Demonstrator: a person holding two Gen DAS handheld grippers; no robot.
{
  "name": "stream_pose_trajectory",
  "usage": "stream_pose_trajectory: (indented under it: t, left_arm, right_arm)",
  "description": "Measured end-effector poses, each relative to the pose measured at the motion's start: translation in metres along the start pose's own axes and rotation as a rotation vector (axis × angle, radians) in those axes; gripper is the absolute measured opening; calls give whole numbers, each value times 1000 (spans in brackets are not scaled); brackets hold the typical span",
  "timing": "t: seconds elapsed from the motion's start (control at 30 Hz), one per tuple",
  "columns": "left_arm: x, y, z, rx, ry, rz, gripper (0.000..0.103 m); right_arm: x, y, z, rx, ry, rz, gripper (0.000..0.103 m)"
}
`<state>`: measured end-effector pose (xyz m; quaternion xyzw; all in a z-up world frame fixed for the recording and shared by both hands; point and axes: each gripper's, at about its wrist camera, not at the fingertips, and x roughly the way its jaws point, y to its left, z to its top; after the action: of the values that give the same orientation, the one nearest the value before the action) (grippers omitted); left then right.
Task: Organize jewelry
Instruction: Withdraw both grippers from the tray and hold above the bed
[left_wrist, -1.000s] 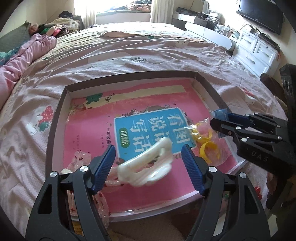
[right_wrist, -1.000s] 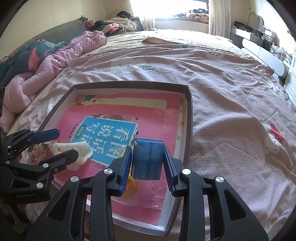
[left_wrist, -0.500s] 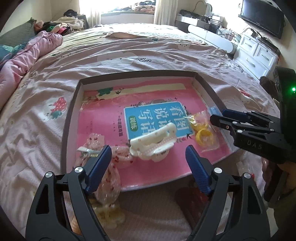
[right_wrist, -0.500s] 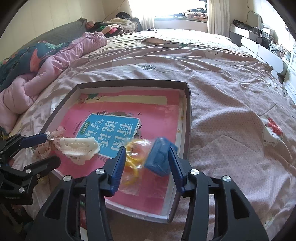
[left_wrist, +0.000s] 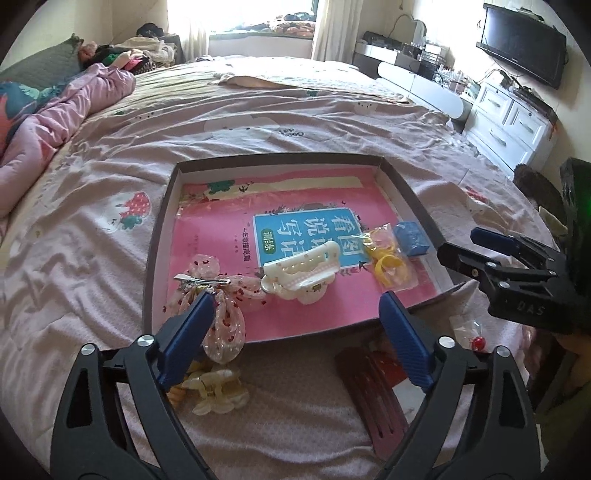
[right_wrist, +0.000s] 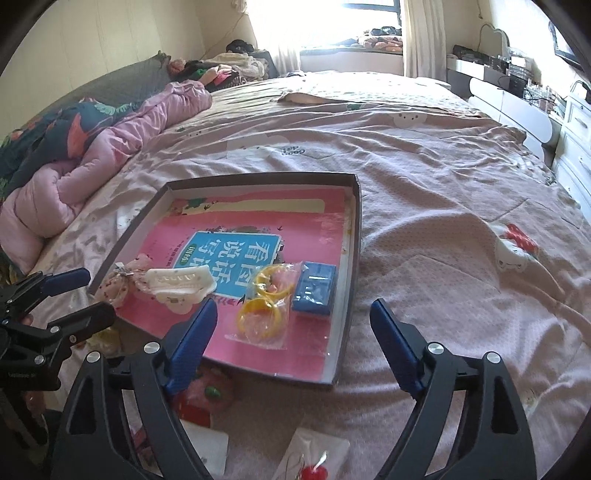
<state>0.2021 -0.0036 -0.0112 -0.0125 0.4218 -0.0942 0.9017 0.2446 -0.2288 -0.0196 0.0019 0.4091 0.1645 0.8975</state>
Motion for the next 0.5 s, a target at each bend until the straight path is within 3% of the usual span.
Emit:
stream_pose_trajectory:
  t: [0.17, 0.5]
  left_arm:
    - [-13, -1, -1, -13, -22, 1, 91]
    - [-35, -5, -4, -18, -54, 18, 91]
  right_arm:
    - [-18, 1, -2, -2, -24, -2, 89]
    - [-51, 8, -5, -19, -69, 2, 90]
